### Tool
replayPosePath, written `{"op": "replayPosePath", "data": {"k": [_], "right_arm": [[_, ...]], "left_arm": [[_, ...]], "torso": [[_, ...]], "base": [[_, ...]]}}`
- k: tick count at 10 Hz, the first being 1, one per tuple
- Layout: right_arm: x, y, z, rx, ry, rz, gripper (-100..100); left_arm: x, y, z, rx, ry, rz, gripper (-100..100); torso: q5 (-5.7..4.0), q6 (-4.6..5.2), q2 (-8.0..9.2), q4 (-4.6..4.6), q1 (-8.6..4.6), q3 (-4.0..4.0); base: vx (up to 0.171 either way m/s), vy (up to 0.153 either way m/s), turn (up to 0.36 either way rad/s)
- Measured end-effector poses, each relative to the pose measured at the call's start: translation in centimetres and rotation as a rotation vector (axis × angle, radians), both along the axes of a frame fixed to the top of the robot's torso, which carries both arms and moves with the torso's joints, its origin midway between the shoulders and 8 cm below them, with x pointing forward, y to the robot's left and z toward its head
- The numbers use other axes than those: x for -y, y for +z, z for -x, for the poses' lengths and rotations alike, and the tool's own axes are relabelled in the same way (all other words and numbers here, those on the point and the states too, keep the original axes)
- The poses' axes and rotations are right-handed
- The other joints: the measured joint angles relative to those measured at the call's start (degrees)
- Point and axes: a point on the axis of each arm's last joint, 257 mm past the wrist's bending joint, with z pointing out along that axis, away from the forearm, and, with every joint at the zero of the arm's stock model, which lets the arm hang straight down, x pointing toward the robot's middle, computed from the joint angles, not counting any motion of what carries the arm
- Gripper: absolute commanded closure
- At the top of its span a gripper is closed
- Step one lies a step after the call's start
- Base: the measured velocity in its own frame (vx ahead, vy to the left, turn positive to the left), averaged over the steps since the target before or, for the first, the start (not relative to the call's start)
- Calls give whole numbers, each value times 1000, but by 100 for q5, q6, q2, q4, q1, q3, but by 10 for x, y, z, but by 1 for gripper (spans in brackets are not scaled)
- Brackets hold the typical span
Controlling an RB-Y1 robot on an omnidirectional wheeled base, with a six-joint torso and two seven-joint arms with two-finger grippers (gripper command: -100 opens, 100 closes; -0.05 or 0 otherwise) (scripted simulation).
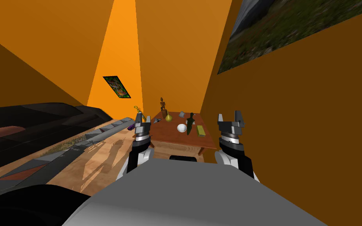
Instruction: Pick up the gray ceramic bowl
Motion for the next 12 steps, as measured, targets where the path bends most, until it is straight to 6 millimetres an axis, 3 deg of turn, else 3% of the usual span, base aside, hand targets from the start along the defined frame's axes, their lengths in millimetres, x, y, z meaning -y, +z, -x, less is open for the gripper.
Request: {"op": "replayPosePath", "data": {"k": [12], "right_arm": [[0, 0, 0, 0, 0, 0, 0]], "left_arm": [[-35, -65, -81, -267, -9, 15, -100]], "torso": [[5, 1, 15, 3, 19, 8]], "base": [[-57, 54, -90]]}}
